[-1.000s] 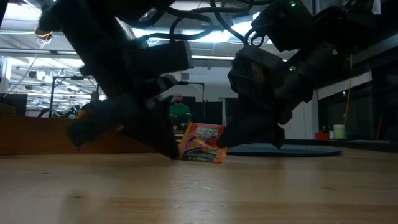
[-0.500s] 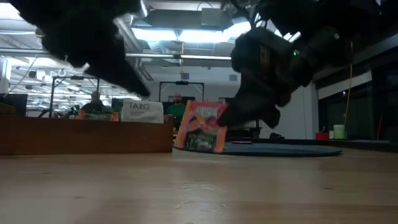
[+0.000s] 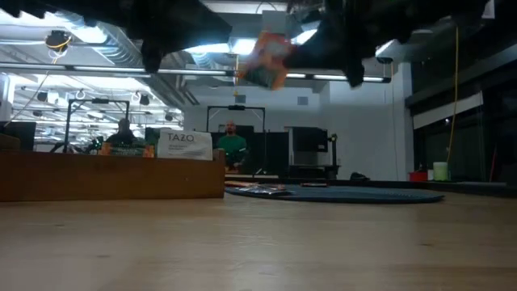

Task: Pick & Place Tea
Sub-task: Put the orange tea bag into the middle section of the wooden organizer

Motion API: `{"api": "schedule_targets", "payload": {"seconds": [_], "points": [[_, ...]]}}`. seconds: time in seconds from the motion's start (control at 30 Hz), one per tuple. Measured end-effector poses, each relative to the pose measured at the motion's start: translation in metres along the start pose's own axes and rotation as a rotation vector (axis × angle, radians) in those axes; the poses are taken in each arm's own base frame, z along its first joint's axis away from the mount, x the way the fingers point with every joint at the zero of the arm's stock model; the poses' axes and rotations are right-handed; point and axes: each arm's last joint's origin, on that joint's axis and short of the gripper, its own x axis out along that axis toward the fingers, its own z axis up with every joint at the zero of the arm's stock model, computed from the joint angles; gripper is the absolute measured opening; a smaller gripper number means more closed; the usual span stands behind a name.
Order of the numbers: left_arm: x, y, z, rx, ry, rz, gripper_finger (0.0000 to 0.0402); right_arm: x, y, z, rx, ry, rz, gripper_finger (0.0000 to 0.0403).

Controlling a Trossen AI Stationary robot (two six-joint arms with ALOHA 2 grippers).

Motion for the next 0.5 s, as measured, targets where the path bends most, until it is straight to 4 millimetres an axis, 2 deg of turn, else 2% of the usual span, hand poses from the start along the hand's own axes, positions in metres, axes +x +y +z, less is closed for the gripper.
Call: {"api": "schedule_targets", "payload": {"seconds": [0.2, 0.37, 0.5], "points": [[0.004, 0.021, 0.025, -0.017, -0.094, 0.066, 0.0091, -0.017, -0.002, 0.024, -0.054, -0.138, -0.077, 0.0003], [0.011, 0.029, 0.043, -0.014, -0.194, 0.007, 0.0119, -0.020, 0.000, 0.037, -0.090, -0.244, -0.058, 0.0003], [0.016, 0.034, 0.049, 0.004, -0.225, -0.032, 0.0136, -0.021, 0.002, 0.044, -0.116, -0.307, -0.049, 0.0004]]}}
